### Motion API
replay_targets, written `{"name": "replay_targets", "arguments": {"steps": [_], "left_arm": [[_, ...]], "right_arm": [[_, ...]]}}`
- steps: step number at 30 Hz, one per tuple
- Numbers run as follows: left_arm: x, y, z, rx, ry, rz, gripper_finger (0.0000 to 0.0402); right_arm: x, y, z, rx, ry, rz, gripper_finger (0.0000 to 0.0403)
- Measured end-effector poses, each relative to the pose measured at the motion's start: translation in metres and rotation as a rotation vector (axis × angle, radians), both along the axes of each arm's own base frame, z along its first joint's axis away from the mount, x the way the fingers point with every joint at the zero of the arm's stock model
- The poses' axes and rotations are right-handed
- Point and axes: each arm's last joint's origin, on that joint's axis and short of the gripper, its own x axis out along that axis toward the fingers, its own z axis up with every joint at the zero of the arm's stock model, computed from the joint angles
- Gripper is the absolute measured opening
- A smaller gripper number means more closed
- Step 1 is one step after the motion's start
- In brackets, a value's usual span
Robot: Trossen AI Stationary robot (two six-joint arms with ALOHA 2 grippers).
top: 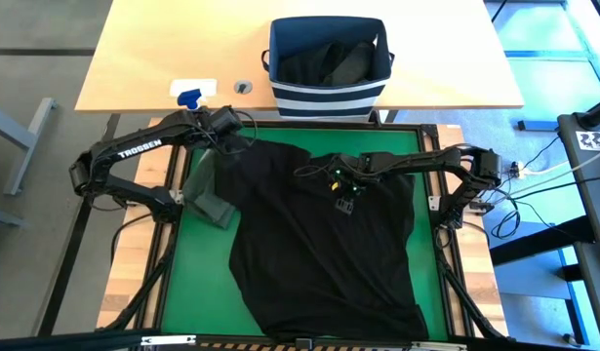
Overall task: Fold Laundry from Bin
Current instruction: Fold the black shirt
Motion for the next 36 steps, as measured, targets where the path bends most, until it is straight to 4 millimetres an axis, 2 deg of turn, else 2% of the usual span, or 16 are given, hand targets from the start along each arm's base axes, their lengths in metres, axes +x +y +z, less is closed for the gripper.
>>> {"name": "replay_targets", "arguments": {"steps": [4, 10, 13, 16, 20, 24, 27, 29, 32, 36], "left_arm": [[-0.003, 0.005, -0.005, -0.003, 0.038, -0.008, 0.0025], [-0.006, 0.008, 0.000, -0.015, 0.032, 0.006, 0.0086], [0.000, 0.007, 0.013, -0.050, -0.077, -0.019, 0.0120], [0.009, 0.008, 0.027, -0.107, -0.264, -0.061, 0.0147], [0.021, 0.009, 0.029, -0.193, -0.457, -0.142, 0.0167], [0.032, 0.009, 0.012, -0.202, -0.548, -0.187, 0.0171], [0.041, 0.009, 0.000, -0.204, -0.632, -0.205, 0.0171], [0.049, 0.009, -0.009, -0.208, -0.653, -0.213, 0.0171], [0.065, 0.012, -0.031, -0.244, -0.594, -0.205, 0.0171], [0.092, 0.019, -0.073, -0.317, -0.506, -0.194, 0.0171]], "right_arm": [[-0.001, 0.000, 0.000, 0.002, 0.008, 0.000, 0.0214], [0.000, 0.000, 0.000, -0.018, 0.010, -0.012, 0.0214], [-0.001, 0.000, 0.000, -0.021, 0.013, -0.018, 0.0214], [-0.001, 0.000, -0.001, -0.019, 0.022, -0.018, 0.0214], [0.002, -0.002, 0.008, -0.050, 0.031, -0.027, 0.0214], [0.008, -0.010, 0.024, -0.118, 0.027, -0.053, 0.0214], [0.007, -0.024, 0.030, -0.138, 0.024, -0.090, 0.0214], [0.001, -0.035, 0.027, -0.151, 0.050, -0.130, 0.0214], [-0.013, -0.052, 0.015, -0.147, 0.079, -0.190, 0.0214], [-0.030, -0.068, -0.001, -0.076, 0.080, -0.248, 0.0214]]}}
